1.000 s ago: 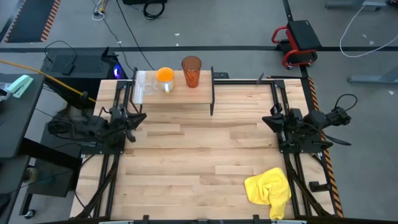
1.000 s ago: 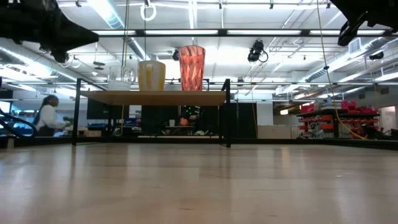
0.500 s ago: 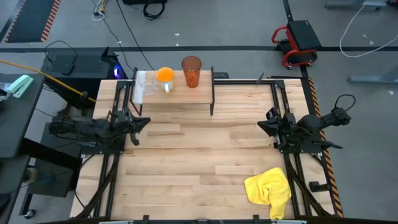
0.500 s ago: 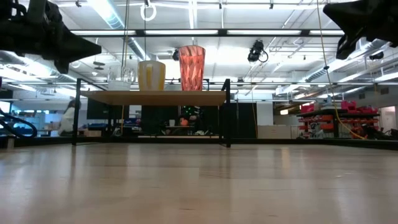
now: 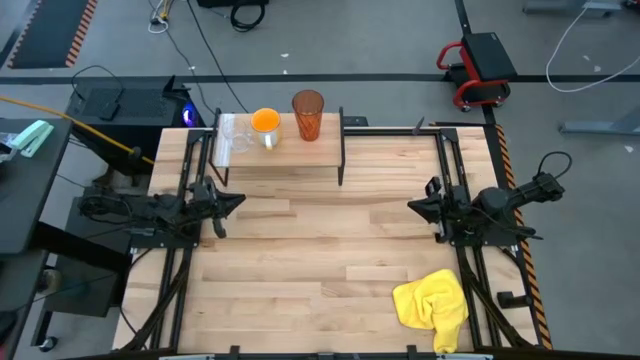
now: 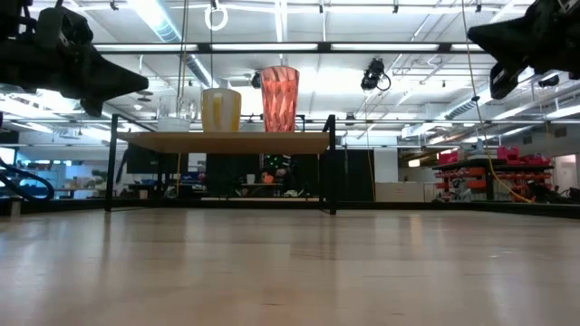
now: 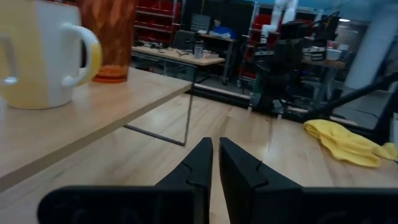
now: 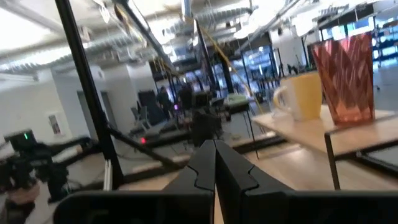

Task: Stack small to large cups/mugs on shelf
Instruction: Return to Home Position

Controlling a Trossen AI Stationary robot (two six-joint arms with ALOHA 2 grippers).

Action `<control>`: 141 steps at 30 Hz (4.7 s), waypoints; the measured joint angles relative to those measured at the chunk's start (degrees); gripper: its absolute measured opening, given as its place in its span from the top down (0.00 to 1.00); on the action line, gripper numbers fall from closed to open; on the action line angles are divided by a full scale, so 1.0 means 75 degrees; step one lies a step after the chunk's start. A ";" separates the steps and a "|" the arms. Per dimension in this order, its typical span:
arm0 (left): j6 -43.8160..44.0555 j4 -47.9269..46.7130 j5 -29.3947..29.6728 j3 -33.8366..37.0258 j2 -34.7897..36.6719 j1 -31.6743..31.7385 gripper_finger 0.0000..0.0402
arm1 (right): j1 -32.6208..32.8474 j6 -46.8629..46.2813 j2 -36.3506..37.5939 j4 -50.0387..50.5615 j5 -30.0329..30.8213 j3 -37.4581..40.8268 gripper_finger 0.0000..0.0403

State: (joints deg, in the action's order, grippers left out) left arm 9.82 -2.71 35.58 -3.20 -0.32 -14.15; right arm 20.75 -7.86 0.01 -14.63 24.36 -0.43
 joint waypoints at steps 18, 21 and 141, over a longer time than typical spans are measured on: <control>0.0203 -0.0226 -0.0192 -0.0023 0.0000 -0.0003 0.90 | 0.0000 0.0151 0.0000 0.0992 0.0002 0.0000 0.98; 0.0202 -0.0247 -0.0328 -0.0026 -0.0001 -0.0003 0.90 | 0.0000 0.0155 0.0000 0.1122 0.0003 0.0000 0.98; -0.0198 -0.0177 -0.0727 -0.0003 -0.0012 0.0000 0.91 | 0.0000 0.0126 0.0000 0.1175 0.0003 -0.0006 0.98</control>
State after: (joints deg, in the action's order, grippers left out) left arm 8.34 -4.03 30.13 -3.22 -0.40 -14.15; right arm 20.75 -6.92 0.01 -5.82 24.38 -0.47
